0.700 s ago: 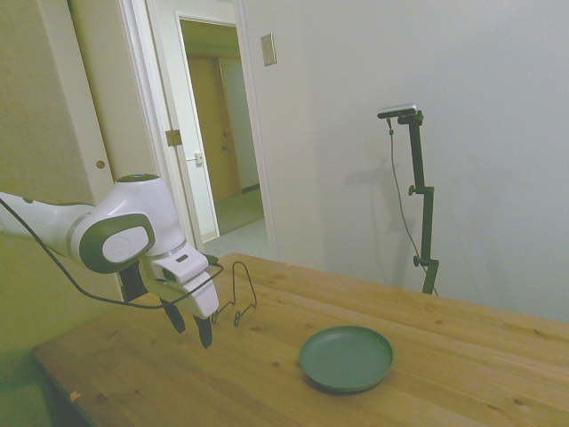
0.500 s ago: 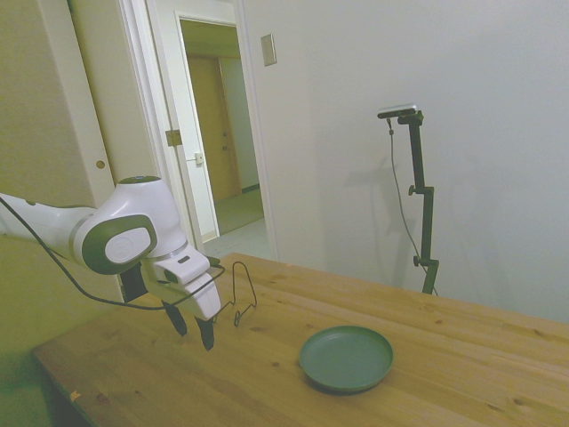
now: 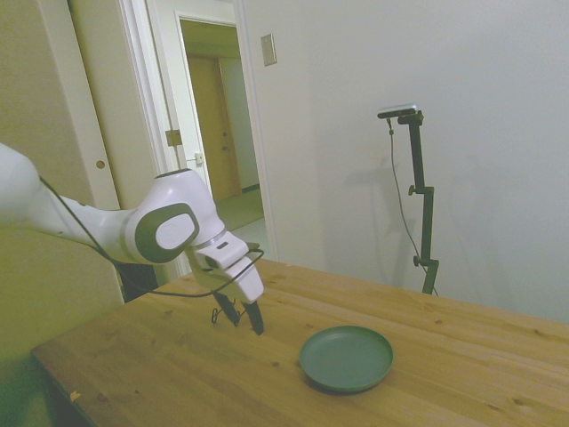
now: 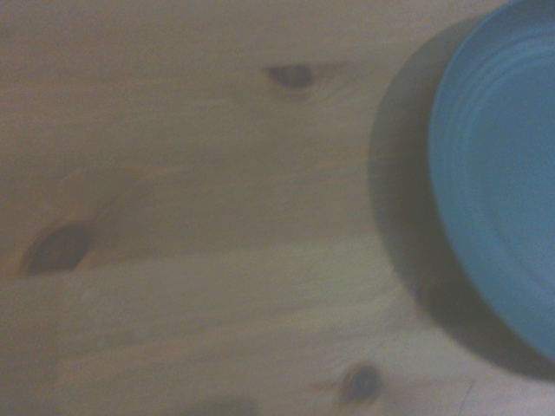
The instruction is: Load the plate
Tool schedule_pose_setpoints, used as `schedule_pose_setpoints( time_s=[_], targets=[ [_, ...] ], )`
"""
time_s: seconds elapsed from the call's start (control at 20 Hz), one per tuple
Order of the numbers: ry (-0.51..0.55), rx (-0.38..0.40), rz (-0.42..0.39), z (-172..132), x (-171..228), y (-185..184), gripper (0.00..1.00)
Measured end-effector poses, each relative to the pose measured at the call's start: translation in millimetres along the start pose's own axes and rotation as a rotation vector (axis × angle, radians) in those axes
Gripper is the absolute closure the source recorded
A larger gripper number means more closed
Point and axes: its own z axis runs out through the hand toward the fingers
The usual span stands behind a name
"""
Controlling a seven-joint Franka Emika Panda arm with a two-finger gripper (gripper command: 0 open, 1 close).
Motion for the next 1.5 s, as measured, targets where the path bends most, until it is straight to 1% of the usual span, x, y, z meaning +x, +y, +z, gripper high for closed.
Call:
schedule_pose_setpoints(
  time_s=[0.2, 0.3, 0.4, 0.5, 0.7, 0.95, 1.05, 1.2, 1.25, 1.5],
  targets=[
    [0.016, -0.018, 0.031, 21, 36, -13, 0.00],
    [0.012, -0.022, 0.025, 25, 43, -21, 0.00],
    [0.017, -0.022, 0.026, 25, 45, -20, 0.00],
    [0.045, -0.027, 0.015, 29, 52, -15, 0.00],
    [0.101, -0.034, -0.002, 48, 70, 0, 0.00],
    [0.083, -0.056, -0.006, 82, 66, 12, 0.00],
    [0.071, -0.060, -0.012, 89, 59, 11, 0.00],
    [0.065, -0.062, -0.017, 91, 54, 9, 0.00],
    [0.064, -0.062, -0.018, 92, 52, 8, 1.00],
    [0.060, -0.062, -0.003, 96, 49, 7, 1.00]
  ],
)
